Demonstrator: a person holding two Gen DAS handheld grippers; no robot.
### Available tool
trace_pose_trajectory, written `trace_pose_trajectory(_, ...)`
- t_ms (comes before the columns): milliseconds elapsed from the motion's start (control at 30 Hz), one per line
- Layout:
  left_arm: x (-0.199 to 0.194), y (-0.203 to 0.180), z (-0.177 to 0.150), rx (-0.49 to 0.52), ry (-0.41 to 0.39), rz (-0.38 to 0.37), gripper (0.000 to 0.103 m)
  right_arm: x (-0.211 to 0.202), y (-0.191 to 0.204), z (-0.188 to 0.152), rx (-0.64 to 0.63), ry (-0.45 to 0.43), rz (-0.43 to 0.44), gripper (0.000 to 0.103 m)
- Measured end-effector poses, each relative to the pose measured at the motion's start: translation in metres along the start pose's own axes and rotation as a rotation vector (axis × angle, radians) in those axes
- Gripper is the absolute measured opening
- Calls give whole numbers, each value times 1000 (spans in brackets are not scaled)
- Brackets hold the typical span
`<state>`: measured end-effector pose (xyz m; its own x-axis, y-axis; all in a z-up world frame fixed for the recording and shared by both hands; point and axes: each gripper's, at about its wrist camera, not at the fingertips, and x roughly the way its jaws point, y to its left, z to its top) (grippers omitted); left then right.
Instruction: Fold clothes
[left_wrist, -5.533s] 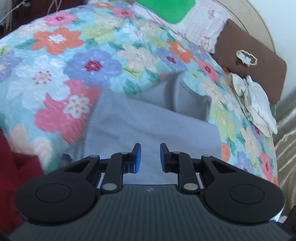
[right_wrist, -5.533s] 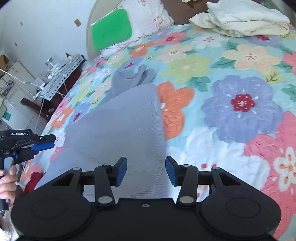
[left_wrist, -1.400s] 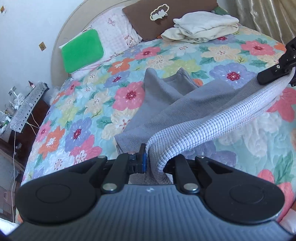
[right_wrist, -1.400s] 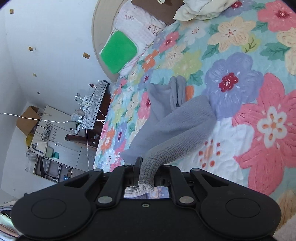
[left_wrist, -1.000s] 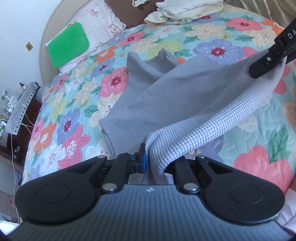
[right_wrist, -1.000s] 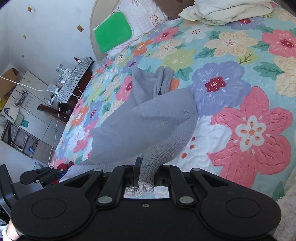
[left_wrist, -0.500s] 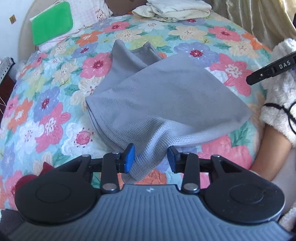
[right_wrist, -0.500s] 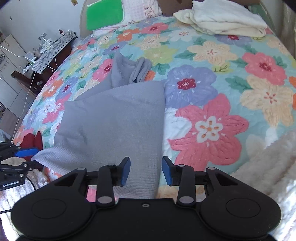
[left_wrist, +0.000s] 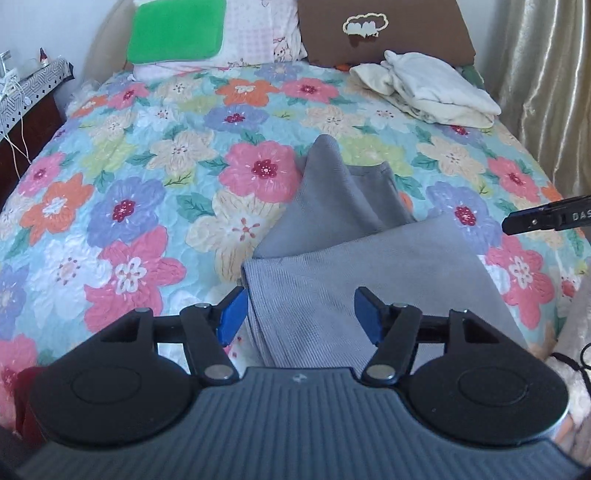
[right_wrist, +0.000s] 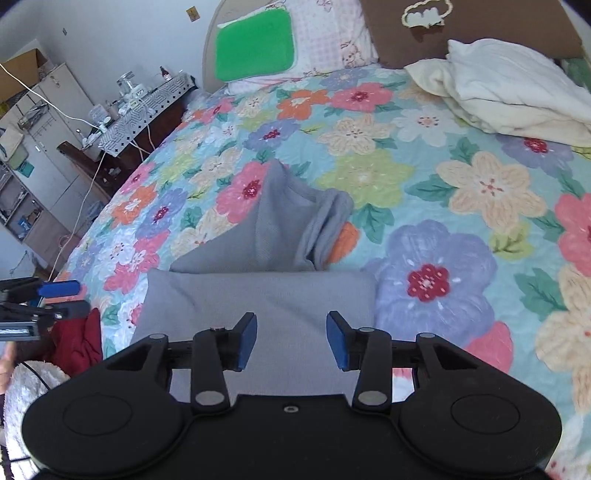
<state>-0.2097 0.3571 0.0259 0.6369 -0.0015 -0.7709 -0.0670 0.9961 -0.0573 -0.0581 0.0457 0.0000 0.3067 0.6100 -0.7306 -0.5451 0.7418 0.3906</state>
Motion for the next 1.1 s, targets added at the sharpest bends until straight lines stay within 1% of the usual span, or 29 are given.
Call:
trace_pose_trajectory(67, 35, 8, 15, -4, -1, -18, 63, 21, -2, 19, -4, 17, 15, 47)
trace_pose_trajectory(167, 82, 27, 37, -74, 5, -40, 63, 55, -12, 44, -17, 34, 24, 49)
trace_pose_trajectory(300, 127, 40, 54, -139, 20, -135, 63, 98, -35, 61, 54, 64, 58, 52)
trace_pose_trajectory(367, 146, 36, 60, -122, 37, -158, 63, 118, -45, 66, 87, 82, 76, 53)
trace_pose_trajectory(433, 162, 29, 63, -100, 69, -177, 63, 135, -53, 70, 110, 98, 73, 55)
trace_pose_trajectory(533, 177, 22, 62, -65, 114, -172, 63, 158, -60, 75, 128, 112, 66, 62)
trace_pose_trajectory(567, 182, 19, 62, -53, 128, -169, 63, 166, -63, 78, 126, 116, 61, 65)
trace_pose_trajectory(633, 189, 20, 57, -51, 166, -174, 62, 174, -61, 85, 83, 102, 60, 66)
trace_pose_trajectory(667, 191, 21, 54, -62, 180, -170, 62, 177, -59, 89, 58, 92, 60, 65)
trace_pose_trajectory(700, 193, 24, 50, -76, 190, -163, 61, 180, -57, 92, 32, 82, 60, 58)
trace_pose_trajectory(733, 193, 25, 47, -84, 191, -158, 61, 183, -55, 96, 7, 72, 60, 19)
trace_pose_trajectory(767, 192, 26, 46, -88, 187, -154, 61, 185, -53, 99, -19, 63, 59, 8)
trace_pose_trajectory(867, 188, 27, 42, -96, 183, -126, 61, 167, -49, 103, -76, -15, 29, 7)
trace_pose_trajectory(933, 187, 28, 41, -98, 192, -99, 62, 155, -50, 103, -108, -47, -1, 7)
trace_pose_trajectory(1033, 186, 26, 42, -103, 226, -43, 63, 150, -52, 97, -140, -58, -48, 7)
trace_pose_trajectory(1100, 185, 23, 43, -86, 231, 27, 64, 152, -55, 93, -130, -60, -69, 7)
